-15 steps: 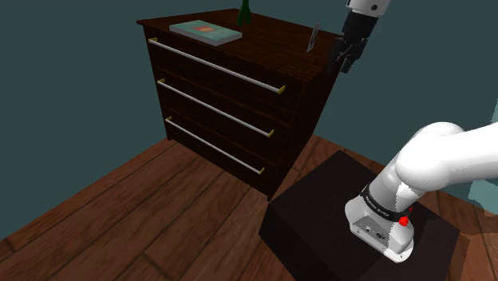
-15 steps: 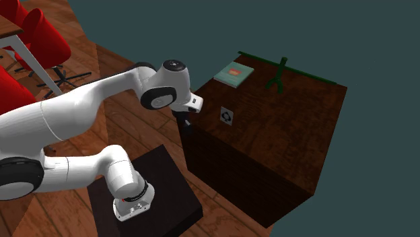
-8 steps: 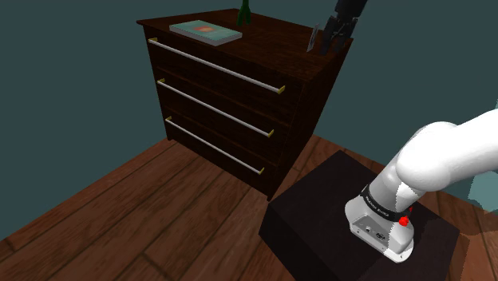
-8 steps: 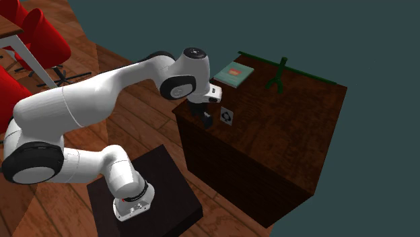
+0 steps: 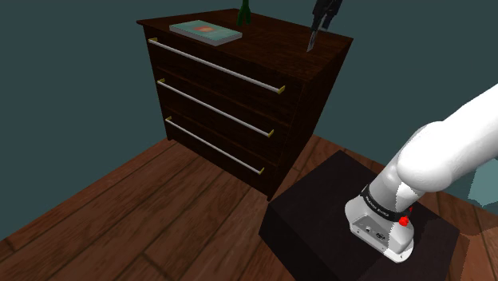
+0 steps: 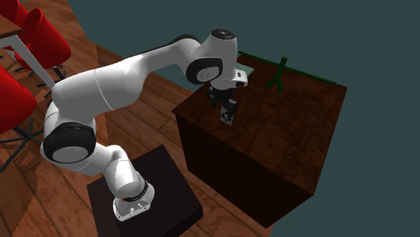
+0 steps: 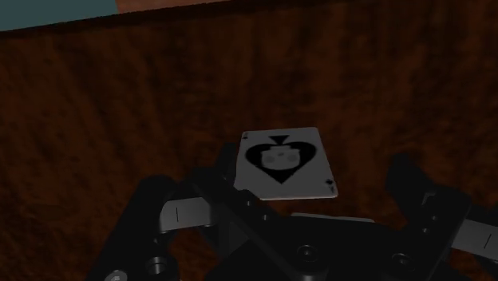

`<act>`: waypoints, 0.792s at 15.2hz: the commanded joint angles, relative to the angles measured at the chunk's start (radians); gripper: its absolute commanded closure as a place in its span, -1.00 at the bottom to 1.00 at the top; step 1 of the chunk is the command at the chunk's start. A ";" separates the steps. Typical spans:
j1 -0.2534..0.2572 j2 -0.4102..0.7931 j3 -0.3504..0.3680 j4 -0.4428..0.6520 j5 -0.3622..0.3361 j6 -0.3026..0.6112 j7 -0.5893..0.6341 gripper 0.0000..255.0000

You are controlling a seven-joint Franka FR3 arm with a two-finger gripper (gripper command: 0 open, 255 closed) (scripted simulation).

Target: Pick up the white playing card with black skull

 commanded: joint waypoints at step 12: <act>0.000 0.057 -0.018 -0.010 0.007 0.079 -0.058 1.00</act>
